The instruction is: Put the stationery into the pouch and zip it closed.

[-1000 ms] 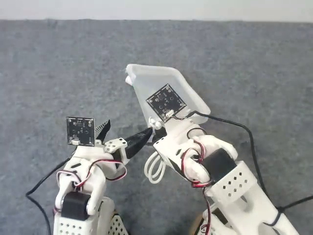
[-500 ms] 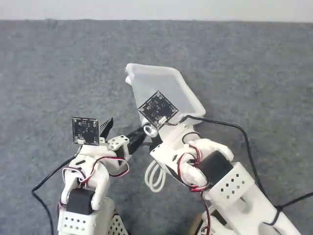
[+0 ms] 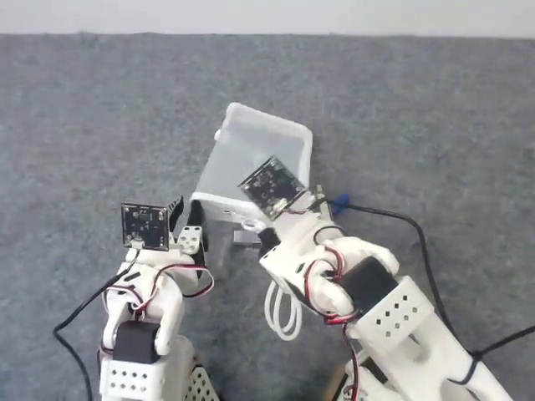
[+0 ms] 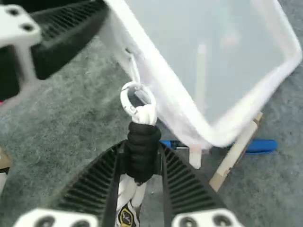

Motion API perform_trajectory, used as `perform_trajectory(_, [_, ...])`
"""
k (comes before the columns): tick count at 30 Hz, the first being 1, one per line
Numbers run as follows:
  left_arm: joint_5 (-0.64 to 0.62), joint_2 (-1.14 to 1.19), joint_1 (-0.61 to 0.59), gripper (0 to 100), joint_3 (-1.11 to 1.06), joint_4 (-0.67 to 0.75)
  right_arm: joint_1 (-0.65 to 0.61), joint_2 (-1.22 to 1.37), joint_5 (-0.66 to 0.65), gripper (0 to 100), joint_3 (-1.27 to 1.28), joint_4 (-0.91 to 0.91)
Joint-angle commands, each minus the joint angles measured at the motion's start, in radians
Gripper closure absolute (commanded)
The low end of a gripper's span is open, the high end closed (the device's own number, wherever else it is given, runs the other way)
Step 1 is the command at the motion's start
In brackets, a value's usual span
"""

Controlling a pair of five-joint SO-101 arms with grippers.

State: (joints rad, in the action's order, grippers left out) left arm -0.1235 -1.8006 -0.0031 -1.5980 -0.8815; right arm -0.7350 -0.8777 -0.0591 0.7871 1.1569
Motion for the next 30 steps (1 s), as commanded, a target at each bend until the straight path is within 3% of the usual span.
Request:
perform_trajectory(1, [0.011,-0.020,-0.031,98,0.018,0.032,0.068,-0.044,-0.003,99.3,-0.012,-0.015])
perform_trajectory(17, [0.008,-0.021,-0.121,99,0.039,0.023,0.206,-0.045,0.038,99.3,-0.017,-0.039])
perform_trajectory(30, [0.008,-0.021,-0.140,99,0.039,0.023,0.234,-0.045,0.061,99.3,-0.017,-0.047])
